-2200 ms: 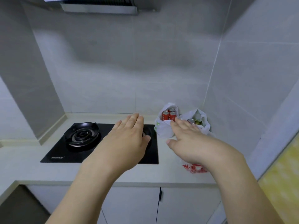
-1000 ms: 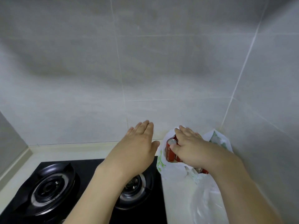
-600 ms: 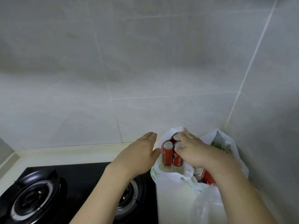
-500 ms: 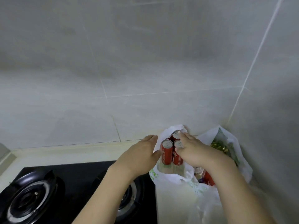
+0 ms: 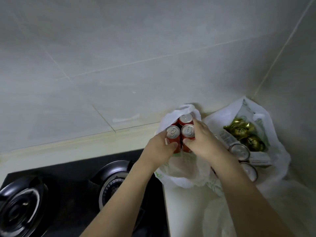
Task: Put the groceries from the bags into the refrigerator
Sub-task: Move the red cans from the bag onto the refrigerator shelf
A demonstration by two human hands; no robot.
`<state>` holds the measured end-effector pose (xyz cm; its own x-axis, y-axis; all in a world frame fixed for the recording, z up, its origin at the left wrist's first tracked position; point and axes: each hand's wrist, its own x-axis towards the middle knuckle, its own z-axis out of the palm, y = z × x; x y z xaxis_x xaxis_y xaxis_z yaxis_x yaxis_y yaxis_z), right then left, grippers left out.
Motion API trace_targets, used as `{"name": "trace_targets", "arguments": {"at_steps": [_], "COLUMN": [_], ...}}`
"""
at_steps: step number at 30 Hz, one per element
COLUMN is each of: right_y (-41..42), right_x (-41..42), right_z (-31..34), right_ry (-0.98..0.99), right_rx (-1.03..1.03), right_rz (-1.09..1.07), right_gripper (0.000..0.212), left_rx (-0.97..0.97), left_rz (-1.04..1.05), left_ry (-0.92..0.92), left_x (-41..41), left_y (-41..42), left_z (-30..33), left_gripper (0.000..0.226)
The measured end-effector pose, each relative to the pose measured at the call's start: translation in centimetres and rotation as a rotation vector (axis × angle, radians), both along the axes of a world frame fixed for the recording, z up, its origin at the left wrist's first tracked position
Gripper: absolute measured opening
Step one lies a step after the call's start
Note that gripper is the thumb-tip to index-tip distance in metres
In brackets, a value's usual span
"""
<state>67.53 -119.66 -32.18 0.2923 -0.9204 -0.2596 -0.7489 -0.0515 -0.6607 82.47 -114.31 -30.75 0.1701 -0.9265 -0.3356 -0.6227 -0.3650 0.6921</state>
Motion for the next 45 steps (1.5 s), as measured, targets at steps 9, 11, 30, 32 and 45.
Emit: {"name": "trace_targets", "arguments": {"at_steps": [9, 11, 30, 32, 45], "right_y": [-2.2, -2.5, -1.3, -0.6, 7.6], "right_x": [0.5, 0.5, -0.4, -0.8, -2.0], "right_z": [-4.3, -4.8, -2.4, -0.7, 11.8], "right_ry": [-0.139, -0.147, -0.163, -0.179, -0.760], "right_rx": [0.032, 0.033, 0.025, -0.017, -0.214], "right_rz": [-0.111, -0.124, -0.115, -0.114, -0.186], "right_gripper": [0.066, 0.068, 0.055, 0.053, 0.053], "left_rx": [-0.070, -0.086, -0.182, -0.226, -0.761], "left_rz": [0.067, 0.084, 0.140, 0.158, 0.276], "left_ry": [-0.003, 0.016, 0.074, 0.077, 0.129], "left_x": [-0.4, -0.5, 0.2, 0.7, 1.9], "left_y": [-2.6, -3.0, -1.1, -0.3, 10.1], "left_z": [-3.1, -3.6, -3.0, -1.7, 13.0], "left_gripper": [0.046, 0.048, 0.044, 0.042, 0.039]}}
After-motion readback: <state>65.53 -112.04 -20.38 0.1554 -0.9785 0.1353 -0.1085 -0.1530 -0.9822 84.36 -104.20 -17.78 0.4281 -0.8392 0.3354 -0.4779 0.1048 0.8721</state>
